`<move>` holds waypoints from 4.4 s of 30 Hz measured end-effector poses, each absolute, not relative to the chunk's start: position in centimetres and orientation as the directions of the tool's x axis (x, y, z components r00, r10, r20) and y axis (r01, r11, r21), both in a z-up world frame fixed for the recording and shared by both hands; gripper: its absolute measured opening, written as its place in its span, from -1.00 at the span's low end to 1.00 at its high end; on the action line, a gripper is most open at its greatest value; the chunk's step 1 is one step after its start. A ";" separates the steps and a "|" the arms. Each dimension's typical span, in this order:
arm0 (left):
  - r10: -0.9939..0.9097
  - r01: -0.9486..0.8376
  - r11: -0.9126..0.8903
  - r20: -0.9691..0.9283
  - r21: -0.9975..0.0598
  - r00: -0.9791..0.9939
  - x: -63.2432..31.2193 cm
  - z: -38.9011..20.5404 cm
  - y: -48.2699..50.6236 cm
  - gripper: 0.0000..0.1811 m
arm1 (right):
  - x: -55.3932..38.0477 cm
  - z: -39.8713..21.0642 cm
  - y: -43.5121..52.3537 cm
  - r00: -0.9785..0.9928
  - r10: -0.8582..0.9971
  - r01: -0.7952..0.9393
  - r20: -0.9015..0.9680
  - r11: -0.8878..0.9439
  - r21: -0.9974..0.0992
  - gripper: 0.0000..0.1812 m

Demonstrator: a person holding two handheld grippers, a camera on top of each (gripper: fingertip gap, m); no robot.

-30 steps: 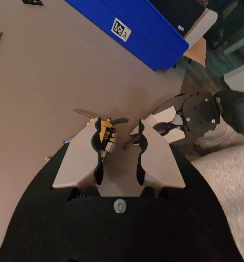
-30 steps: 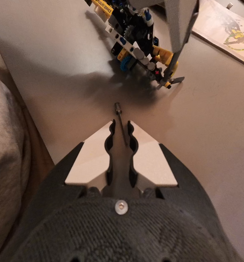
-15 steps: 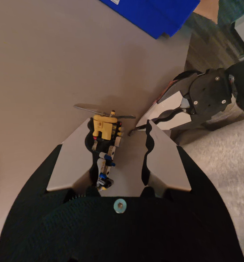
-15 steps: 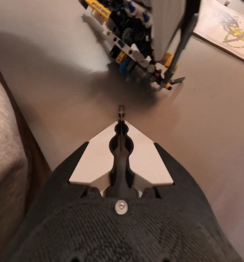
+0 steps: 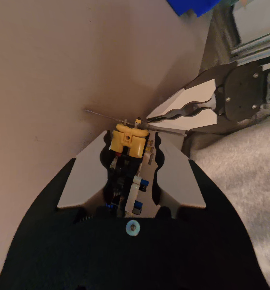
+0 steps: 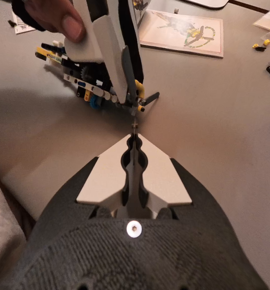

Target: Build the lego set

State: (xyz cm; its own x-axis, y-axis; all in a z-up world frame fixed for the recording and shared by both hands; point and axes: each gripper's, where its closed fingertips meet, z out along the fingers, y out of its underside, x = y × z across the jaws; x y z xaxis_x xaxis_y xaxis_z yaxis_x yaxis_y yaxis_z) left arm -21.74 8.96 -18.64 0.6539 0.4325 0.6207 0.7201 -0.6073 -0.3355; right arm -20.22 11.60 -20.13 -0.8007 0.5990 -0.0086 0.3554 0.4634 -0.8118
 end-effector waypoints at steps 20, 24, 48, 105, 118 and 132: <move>0.367 0.808 -0.475 0.757 -0.347 0.541 -22.0 -17.6 7.5 -0.52 | -19.6 -18.8 10.7 -0.780 0.624 0.290 0.048 0.428 -0.856 -1.00; 0.360 0.809 -0.463 0.757 -0.363 0.546 -21.8 -17.4 7.2 -0.53 | -19.4 -18.7 10.3 -0.780 0.620 0.261 0.084 0.445 -0.857 -1.00; 0.111 0.858 -0.222 0.863 -0.463 0.494 -21.0 -11.3 5.3 -0.53 | -19.1 -13.3 9.1 -0.697 0.644 -0.091 0.316 0.358 -0.929 -1.00; 0.293 0.776 -0.237 0.718 -0.585 0.631 -20.0 -12.4 7.1 -0.54 | -17.9 -14.9 10.7 -0.735 0.652 0.103 0.184 0.376 -0.921 -1.00; 0.301 0.769 -0.228 0.708 -0.597 0.639 -20.0 -12.3 7.2 -0.54 | -18.0 -14.9 10.6 -0.723 0.672 0.142 0.158 0.368 -0.919 -1.00; 0.334 0.753 -0.241 0.676 -0.612 0.657 -19.9 -12.5 7.5 -0.54 | -18.0 -15.1 10.9 -0.701 0.705 0.171 0.107 0.312 -0.935 -1.00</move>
